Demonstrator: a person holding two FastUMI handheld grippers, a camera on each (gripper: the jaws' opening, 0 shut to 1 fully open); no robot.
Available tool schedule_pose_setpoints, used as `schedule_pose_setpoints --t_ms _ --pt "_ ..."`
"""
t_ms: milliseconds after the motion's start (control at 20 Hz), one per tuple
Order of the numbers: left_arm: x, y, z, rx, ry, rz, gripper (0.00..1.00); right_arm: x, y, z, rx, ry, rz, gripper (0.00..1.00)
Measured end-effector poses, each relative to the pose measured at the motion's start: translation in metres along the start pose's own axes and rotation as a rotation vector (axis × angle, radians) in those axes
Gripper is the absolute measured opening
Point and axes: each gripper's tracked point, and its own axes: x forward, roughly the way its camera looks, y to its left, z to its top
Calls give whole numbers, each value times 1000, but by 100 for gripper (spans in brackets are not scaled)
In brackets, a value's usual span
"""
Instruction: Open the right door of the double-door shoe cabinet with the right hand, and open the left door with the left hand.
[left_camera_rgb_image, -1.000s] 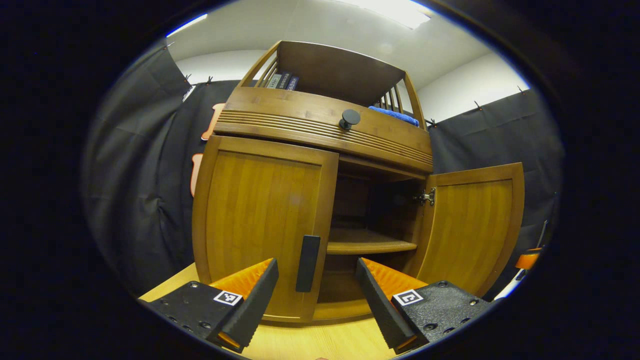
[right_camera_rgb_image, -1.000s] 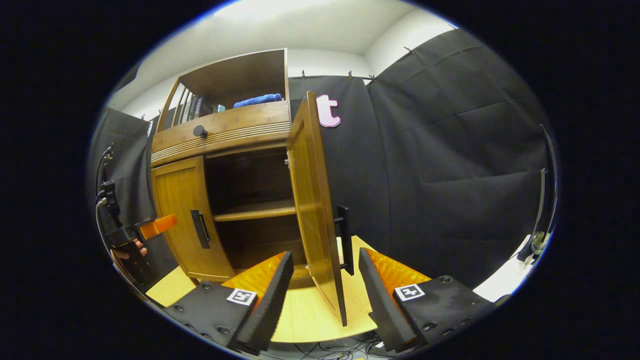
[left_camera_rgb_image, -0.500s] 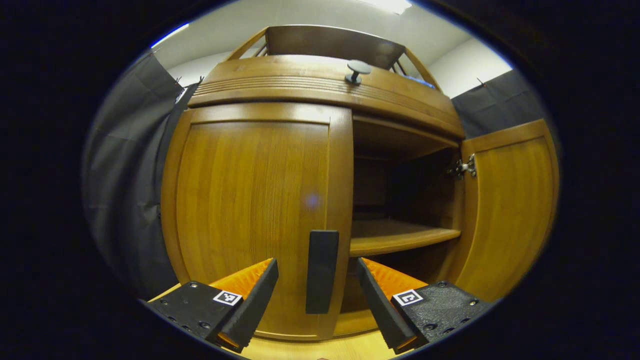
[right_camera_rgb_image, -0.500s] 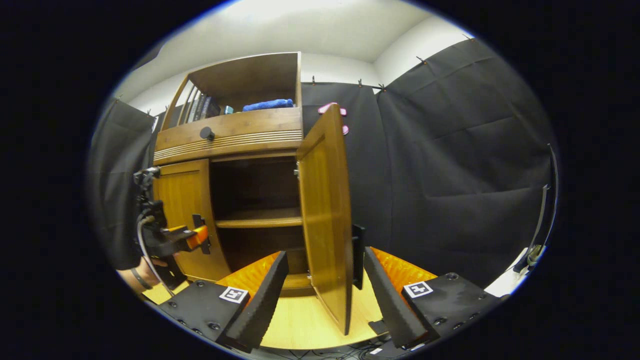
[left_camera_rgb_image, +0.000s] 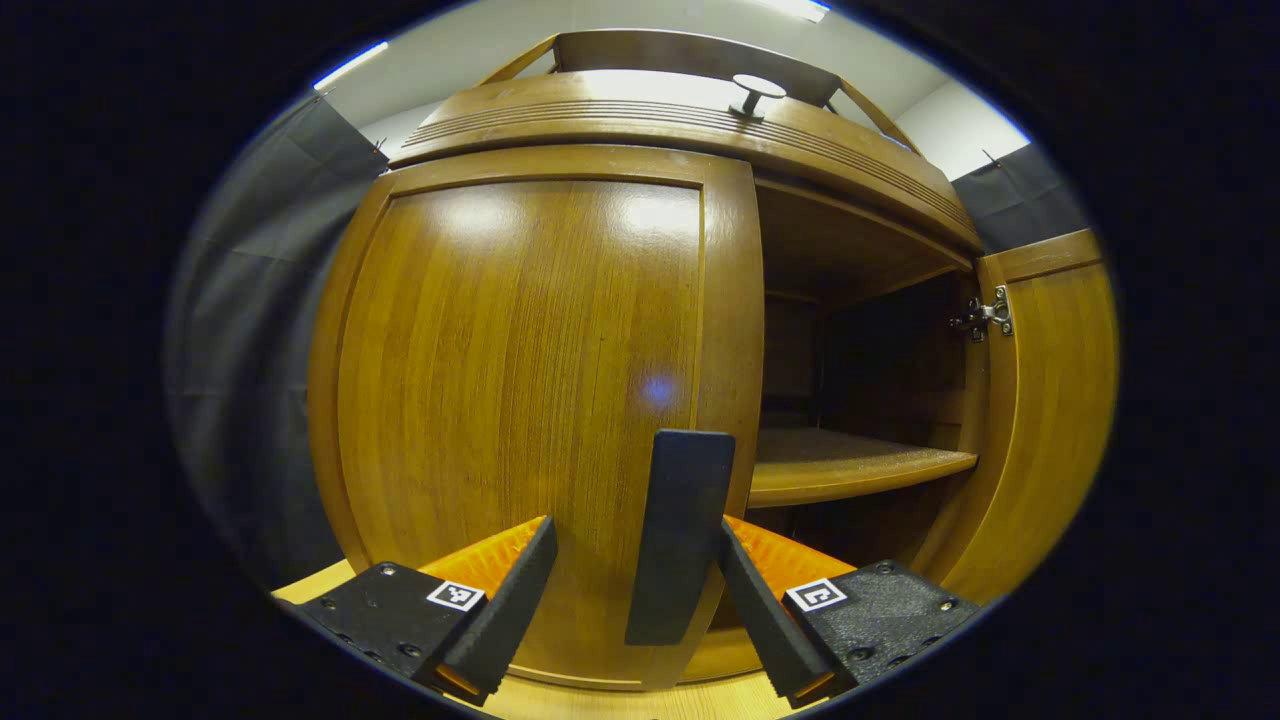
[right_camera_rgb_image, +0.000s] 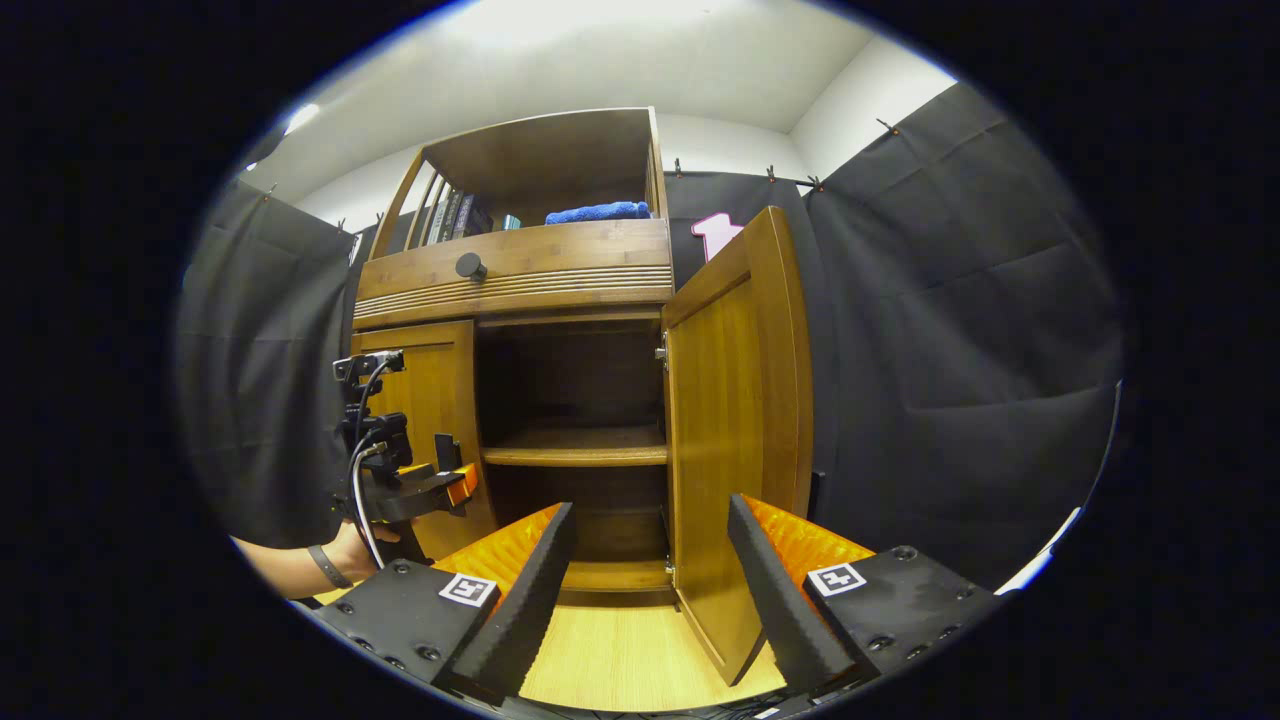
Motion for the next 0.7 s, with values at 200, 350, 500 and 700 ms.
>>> schedule_pose_setpoints --t_ms 200,350,500,700 --pt "5 -13 -5 -22 3 -77 69 7 3 -7 24 31 17 100" --pt "0 -13 -5 0 9 -94 39 6 9 -11 2 48 21 98" --pt "-2 -16 -7 -40 47 -104 27 4 21 -15 -4 59 37 98" --pt "-21 -12 -3 -19 53 -113 27 -1 38 -22 -12 73 57 98"
